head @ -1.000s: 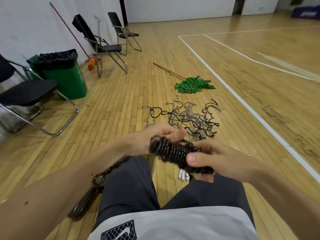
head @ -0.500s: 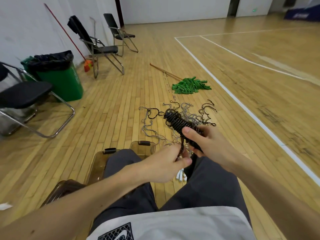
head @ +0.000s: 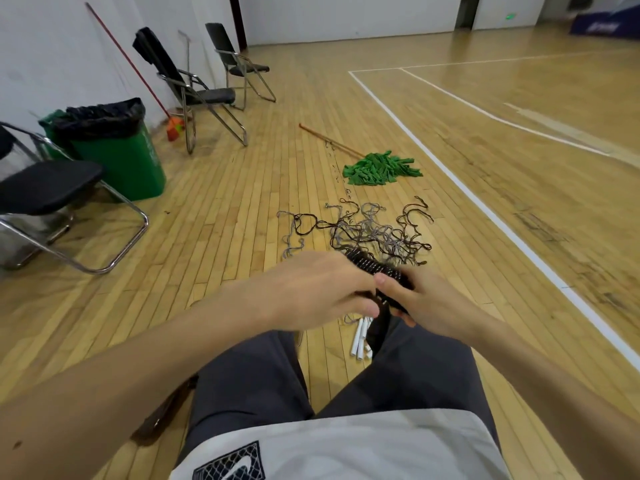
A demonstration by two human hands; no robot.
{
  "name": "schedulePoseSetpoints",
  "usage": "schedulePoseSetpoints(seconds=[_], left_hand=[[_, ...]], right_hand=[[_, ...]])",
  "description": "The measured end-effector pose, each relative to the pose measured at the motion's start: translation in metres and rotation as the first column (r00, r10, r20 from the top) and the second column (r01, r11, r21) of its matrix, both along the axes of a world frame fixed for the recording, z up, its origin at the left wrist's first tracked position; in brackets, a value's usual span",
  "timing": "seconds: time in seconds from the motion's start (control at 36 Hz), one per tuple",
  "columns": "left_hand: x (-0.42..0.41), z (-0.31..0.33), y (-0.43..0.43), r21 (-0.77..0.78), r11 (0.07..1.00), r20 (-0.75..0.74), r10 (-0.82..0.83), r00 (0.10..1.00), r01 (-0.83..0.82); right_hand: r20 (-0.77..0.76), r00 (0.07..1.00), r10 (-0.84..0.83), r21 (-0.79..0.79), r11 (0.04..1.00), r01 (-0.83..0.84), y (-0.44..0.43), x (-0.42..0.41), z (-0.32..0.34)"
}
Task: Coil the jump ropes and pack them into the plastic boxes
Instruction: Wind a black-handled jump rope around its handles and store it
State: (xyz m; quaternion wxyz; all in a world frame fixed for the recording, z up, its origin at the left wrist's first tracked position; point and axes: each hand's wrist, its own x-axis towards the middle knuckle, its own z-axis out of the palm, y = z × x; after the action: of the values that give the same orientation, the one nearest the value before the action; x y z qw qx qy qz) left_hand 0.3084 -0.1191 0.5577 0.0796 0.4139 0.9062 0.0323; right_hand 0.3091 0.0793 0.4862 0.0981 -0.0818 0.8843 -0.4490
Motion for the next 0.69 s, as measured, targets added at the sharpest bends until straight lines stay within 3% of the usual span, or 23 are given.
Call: schedulePoseSetpoints(seconds=[0.11,0.28,0.36,0.53,0.61,0.69], left_hand=[[-0.021,0.016,-0.012,0.062,0.998,-0.084,0.003,0.996,0.002],[-0.043,0.011,-0.029,0.327,0.935,0.189,0.08,0.979,-0.139],[-0.047,0.005,-0.038,0.42,0.885,0.381,0.029,0.924,-0.201],[-0.05,-0.003,-0.044,0.448,0.849,0.583,-0.041,0.811,-0.279],[-0.054,-0.008,-0.049,0.456,0.819,0.673,-0.062,0.737,-0.347],[-0.055,-0.017,-0.054,0.506,0.727,0.775,-0.146,0.615,-0.464]], right_hand=[[0.018,0.991,0.132,0.059,0.989,-0.133,-0.02,0.013,0.006],[0.016,0.979,0.203,-0.091,0.975,-0.201,-0.037,0.027,0.017],[0.048,0.977,0.209,-0.114,0.973,-0.202,-0.04,0.029,0.017],[-0.037,0.966,0.255,-0.097,0.961,-0.258,-0.047,0.03,0.017],[-0.008,0.962,0.271,-0.191,0.944,-0.268,-0.049,0.028,0.015],[-0.01,0.954,0.301,-0.319,0.903,-0.288,-0.049,0.025,0.018]])
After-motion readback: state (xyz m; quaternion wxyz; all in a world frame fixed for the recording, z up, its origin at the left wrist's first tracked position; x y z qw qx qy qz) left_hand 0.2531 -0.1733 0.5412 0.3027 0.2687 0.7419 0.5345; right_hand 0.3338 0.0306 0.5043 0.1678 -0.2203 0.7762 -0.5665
